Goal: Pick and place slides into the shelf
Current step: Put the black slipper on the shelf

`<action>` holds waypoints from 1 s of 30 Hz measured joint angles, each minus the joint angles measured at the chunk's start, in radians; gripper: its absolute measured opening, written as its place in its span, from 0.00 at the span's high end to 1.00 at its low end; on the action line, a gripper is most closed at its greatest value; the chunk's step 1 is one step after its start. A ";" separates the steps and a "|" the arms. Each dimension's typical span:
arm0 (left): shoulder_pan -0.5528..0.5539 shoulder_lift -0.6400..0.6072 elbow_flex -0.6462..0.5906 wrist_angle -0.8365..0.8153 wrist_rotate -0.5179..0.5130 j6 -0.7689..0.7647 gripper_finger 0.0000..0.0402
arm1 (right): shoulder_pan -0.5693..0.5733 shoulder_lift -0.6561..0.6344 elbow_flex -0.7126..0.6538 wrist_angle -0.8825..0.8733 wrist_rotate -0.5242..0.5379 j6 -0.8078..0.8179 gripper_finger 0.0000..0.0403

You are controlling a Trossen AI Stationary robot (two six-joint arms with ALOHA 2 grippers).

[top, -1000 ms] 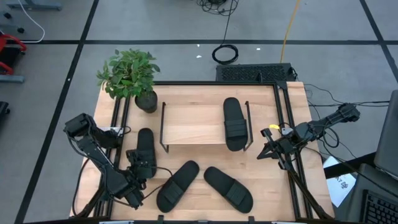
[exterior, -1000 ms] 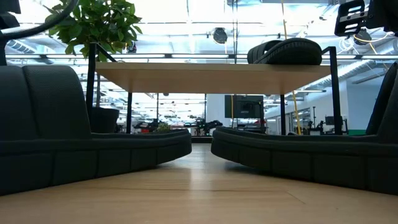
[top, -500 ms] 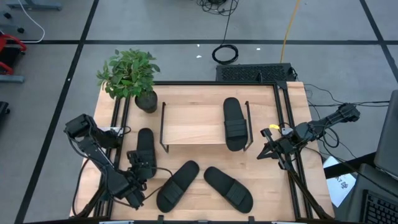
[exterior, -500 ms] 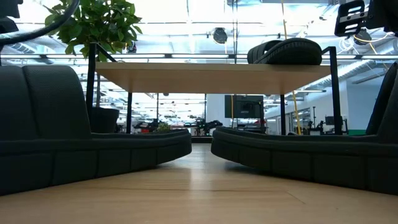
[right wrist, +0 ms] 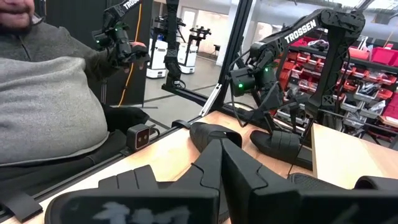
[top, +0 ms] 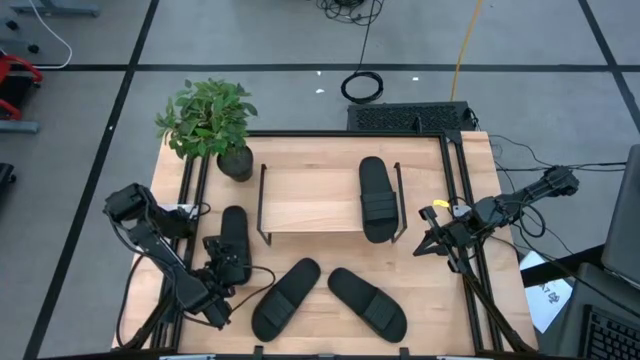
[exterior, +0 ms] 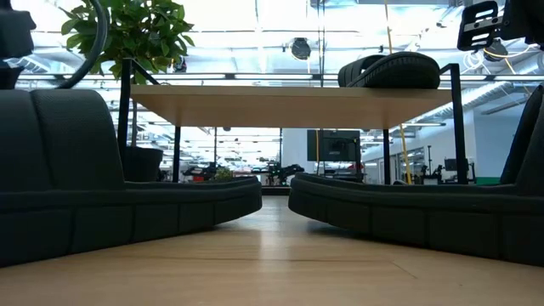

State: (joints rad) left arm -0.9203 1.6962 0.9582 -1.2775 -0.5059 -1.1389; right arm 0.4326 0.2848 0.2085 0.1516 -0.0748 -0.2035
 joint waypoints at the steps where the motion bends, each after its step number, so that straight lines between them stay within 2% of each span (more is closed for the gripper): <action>1: 0.001 0.000 -0.008 0.003 -0.001 -0.001 0.29 | 0.000 0.000 0.000 0.000 0.000 0.000 1.00; 11: 0.030 0.000 -0.091 0.131 0.007 0.028 0.29 | 0.000 0.000 0.000 0.000 0.000 -0.002 1.00; 15: 0.041 0.000 -0.096 0.130 0.007 0.043 0.34 | 0.000 0.000 0.000 0.000 0.000 -0.001 1.00; 20: 0.047 0.000 -0.097 0.116 0.007 0.085 0.53 | 0.000 0.000 0.000 0.000 0.000 -0.002 1.00; 27: 0.047 0.000 -0.097 0.116 0.038 0.125 0.93 | 0.000 0.000 0.000 0.000 0.000 -0.003 1.00; 30: 0.050 0.000 -0.097 0.116 0.046 0.121 0.97 | 0.000 0.000 0.000 0.000 0.000 -0.003 1.00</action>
State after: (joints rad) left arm -0.8707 1.6962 0.8612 -1.1618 -0.4597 -1.0179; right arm 0.4328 0.2852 0.2085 0.1516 -0.0746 -0.2062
